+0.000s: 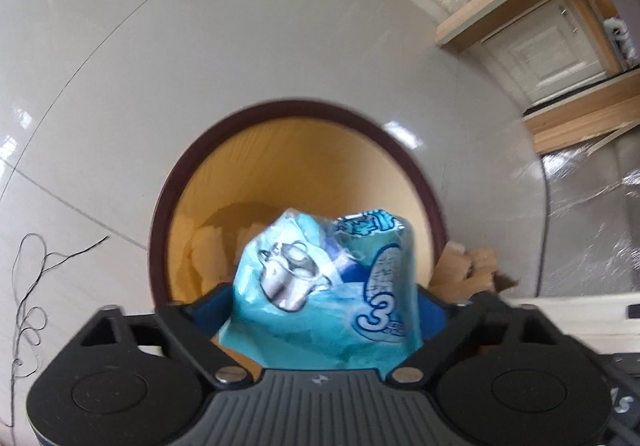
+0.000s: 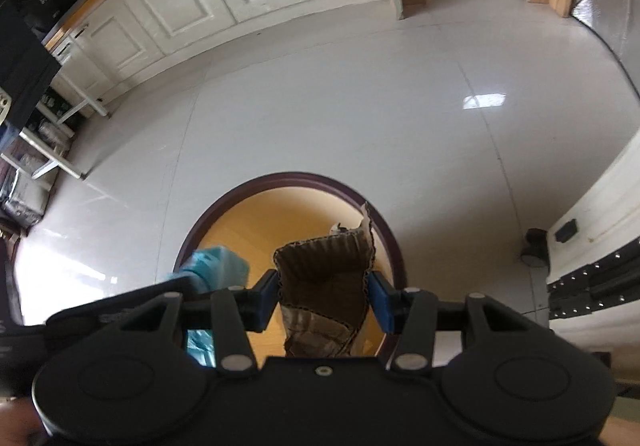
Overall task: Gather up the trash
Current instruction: 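Carry the teal wipes pack and cardboard scrap over the trash bin with both grippers, then open both grippers to drop the wipes pack and cardboard into the bin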
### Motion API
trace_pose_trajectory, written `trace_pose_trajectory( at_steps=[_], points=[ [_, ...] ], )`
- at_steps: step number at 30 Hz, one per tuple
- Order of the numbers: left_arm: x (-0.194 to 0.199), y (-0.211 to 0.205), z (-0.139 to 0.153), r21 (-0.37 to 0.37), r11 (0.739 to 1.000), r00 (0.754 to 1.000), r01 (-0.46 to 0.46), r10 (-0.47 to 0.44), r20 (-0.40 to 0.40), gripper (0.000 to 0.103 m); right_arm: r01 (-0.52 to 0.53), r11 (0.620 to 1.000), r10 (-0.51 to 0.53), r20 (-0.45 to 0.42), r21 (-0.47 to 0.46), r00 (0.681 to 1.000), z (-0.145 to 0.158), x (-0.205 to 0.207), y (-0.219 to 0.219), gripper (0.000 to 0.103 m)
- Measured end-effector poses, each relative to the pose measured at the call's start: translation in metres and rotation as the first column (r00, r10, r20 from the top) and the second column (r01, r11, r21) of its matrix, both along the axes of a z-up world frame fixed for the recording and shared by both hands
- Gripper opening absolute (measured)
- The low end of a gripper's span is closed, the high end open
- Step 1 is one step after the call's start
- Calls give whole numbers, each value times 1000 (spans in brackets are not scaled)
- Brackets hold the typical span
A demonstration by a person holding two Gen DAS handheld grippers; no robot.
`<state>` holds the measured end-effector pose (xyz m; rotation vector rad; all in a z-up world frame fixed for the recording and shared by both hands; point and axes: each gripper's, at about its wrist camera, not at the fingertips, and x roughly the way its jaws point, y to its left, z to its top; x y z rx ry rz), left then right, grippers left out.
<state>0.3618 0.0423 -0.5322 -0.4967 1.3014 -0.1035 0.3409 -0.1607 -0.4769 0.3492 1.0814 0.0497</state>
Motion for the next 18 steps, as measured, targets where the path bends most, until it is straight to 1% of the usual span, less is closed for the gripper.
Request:
trace_pose_trajectory(
  at_steps=[3,5,11,14,18],
  points=[
    [-2,2,-1,53,999,1000,12,-12,-4,99,-20,1000,21,-22,23,1000,-10,6,-1,49],
    [-1,4,2,73,997,1000,21,-23,14,101,-30,999,31,-37,33,999,-17,9,0,49],
    [6,1,14,168,984,996,56,-66,60,102,-39,999,40,-56,31,998,-27,17,2,51],
    [6,2,18,214,974,994,70,-86,67,103,-40,999,42,-54,33,998,-28,17,1,51],
    [5,7,18,284,955,993,90,-109,53,103,-49,998,51,-53,36,997,-30,17,1,55]
  ],
)
